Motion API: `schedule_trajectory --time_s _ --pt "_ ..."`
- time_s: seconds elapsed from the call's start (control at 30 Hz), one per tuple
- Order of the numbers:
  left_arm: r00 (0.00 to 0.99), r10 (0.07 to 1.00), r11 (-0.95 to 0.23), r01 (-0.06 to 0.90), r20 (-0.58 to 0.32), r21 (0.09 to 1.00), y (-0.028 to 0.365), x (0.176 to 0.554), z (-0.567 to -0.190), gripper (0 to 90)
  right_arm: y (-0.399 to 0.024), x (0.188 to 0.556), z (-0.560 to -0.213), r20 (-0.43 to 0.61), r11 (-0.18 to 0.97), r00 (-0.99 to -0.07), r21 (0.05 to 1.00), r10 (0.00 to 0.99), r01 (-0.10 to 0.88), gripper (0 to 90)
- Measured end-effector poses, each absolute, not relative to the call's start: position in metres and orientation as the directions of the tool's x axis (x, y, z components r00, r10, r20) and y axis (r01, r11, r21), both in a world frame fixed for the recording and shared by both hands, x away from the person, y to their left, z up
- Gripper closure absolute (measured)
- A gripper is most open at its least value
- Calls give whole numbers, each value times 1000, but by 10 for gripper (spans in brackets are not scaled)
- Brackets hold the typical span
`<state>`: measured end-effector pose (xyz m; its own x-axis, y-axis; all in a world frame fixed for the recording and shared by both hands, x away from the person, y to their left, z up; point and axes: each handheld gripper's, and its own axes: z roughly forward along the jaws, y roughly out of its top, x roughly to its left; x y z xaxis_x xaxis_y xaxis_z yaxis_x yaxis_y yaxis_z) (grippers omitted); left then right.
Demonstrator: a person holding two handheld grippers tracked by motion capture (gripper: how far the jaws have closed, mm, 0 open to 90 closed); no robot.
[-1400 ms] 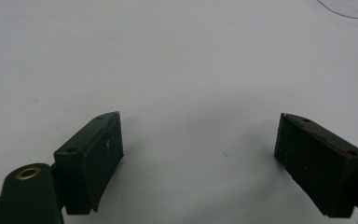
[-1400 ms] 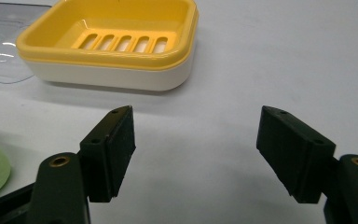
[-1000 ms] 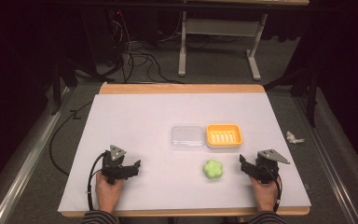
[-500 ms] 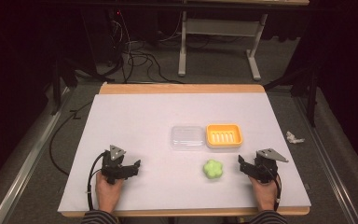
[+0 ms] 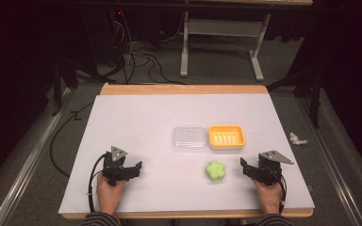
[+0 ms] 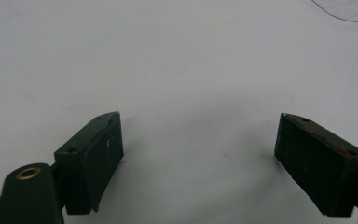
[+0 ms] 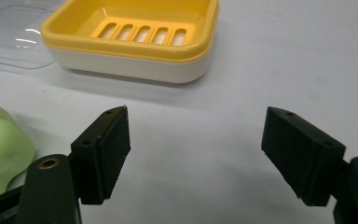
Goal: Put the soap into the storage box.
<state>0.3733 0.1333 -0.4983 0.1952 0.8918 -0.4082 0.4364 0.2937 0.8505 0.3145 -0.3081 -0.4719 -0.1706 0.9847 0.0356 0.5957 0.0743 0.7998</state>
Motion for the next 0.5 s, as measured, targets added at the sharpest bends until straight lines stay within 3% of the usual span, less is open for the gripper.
schedule_trajectory --time_s 0.5 --pt "182 894 305 425 -410 852 134 374 -498 159 -304 302 -463 94 61 -249 832 964 552 219"
